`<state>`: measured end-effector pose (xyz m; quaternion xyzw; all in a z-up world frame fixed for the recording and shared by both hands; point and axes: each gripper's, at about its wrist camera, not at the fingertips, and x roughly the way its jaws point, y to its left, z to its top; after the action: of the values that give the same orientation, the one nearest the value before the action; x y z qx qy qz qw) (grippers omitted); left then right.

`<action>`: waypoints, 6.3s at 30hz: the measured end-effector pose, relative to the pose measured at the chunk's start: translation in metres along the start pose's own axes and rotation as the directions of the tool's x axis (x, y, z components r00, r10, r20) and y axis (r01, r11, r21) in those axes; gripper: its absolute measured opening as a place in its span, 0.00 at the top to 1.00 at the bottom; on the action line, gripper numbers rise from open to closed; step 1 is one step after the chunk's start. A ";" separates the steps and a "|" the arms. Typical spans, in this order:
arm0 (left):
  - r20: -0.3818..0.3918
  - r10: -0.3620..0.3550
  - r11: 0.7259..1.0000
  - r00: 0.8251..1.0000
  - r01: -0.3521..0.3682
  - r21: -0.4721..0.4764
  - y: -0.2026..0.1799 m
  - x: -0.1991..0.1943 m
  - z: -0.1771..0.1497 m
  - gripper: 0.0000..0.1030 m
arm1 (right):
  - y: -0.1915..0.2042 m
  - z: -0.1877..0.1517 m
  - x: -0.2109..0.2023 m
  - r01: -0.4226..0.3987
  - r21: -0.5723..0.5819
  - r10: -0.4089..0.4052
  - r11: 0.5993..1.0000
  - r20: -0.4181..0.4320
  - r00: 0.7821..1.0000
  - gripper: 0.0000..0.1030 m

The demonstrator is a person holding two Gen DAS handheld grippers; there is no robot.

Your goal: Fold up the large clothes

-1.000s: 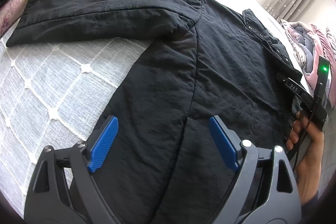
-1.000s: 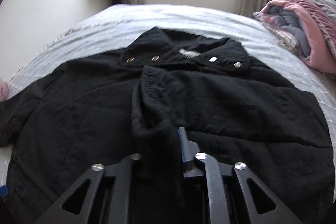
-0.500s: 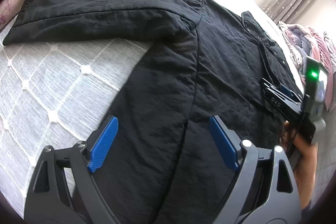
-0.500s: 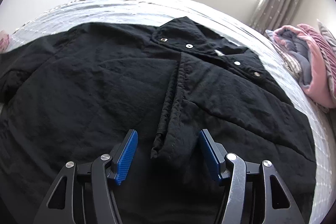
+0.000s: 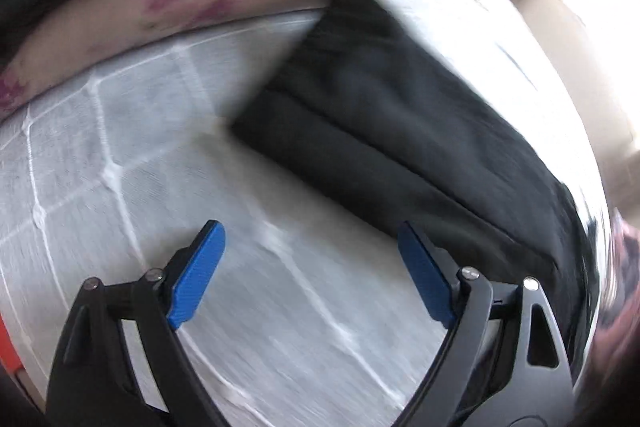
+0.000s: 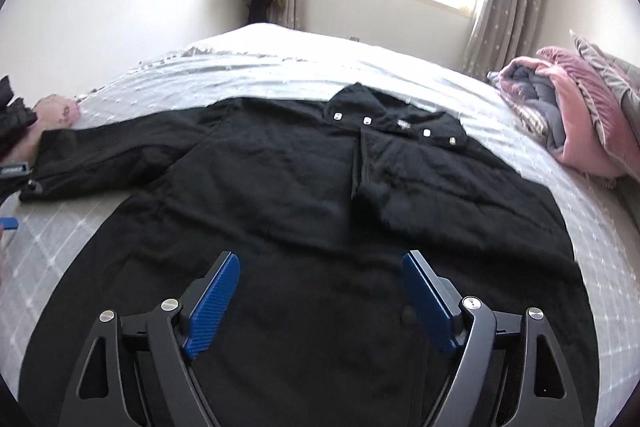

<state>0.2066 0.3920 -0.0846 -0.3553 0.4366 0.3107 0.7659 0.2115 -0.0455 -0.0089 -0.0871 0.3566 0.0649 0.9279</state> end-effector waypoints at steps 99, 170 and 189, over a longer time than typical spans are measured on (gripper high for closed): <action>-0.348 -0.398 0.453 0.849 0.512 0.730 -0.406 -0.063 -0.340 0.36 | -0.230 -0.091 -0.055 0.139 0.342 -0.069 0.929 -0.210 0.975 0.17; -0.355 -0.407 0.764 0.841 0.527 0.372 0.090 -0.099 -0.236 0.60 | -0.336 -0.328 -0.203 0.011 0.787 0.251 0.617 -0.210 0.945 0.58; -0.392 -0.428 0.717 0.814 0.570 0.401 0.074 -0.100 -0.247 0.67 | -0.335 -0.328 -0.201 -0.090 0.841 0.349 0.533 -0.121 0.929 0.62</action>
<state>-0.0046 0.2146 -0.1064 -0.2881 0.4889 -0.0858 0.8189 -0.0889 -0.4523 -0.0746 0.3937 0.4783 -0.0045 0.7850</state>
